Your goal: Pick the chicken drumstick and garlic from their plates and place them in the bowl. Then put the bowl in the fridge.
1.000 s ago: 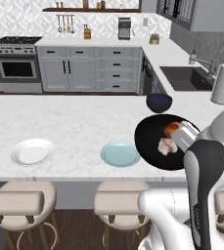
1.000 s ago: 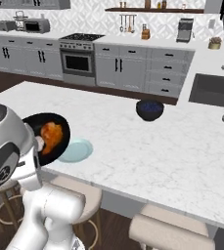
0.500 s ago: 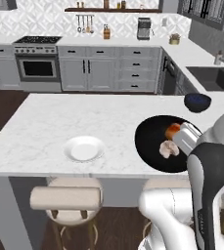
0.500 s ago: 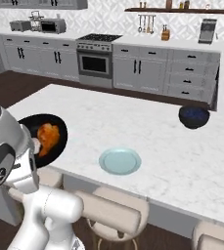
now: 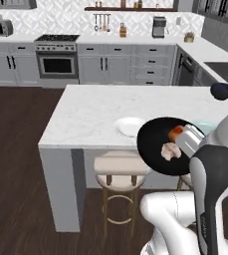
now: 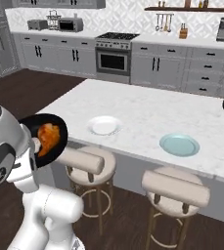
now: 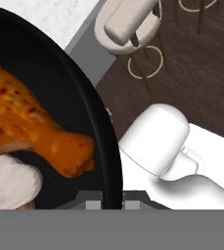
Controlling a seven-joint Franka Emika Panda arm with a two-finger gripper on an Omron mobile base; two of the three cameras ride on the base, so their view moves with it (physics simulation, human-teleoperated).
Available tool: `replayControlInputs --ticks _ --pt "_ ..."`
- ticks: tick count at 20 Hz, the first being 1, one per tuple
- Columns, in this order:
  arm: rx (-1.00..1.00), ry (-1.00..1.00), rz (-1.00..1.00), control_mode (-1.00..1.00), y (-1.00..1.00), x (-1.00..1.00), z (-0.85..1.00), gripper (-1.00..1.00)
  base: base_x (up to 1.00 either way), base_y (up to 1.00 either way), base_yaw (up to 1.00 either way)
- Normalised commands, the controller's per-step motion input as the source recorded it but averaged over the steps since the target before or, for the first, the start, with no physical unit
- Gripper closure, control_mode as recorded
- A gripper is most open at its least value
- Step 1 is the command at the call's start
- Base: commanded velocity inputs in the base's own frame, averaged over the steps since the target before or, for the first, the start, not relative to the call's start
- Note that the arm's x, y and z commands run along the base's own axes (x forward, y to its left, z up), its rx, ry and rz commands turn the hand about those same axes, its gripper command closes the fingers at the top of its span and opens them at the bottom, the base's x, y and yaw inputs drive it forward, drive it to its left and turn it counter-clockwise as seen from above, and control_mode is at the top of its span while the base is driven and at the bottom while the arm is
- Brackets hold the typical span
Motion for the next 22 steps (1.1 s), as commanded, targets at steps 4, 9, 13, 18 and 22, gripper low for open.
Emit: replayControlInputs --ticks 4,9,13,18,22 --pt "0.0 0.0 0.0 1.0 0.0 0.0 0.0 1.0 -0.48 1.0 0.0" --pt "0.0 0.0 0.0 1.0 0.0 0.0 0.0 1.0 0.01 1.0 0.0" --pt "0.0 0.0 0.0 1.0 0.0 0.0 0.0 1.0 0.32 1.0 -0.02" --pt "0.0 0.0 0.0 1.0 0.0 0.0 0.0 1.0 0.15 1.0 -0.04" --pt "0.0 0.0 0.0 1.0 0.0 0.0 0.0 1.0 0.41 1.0 -0.1"
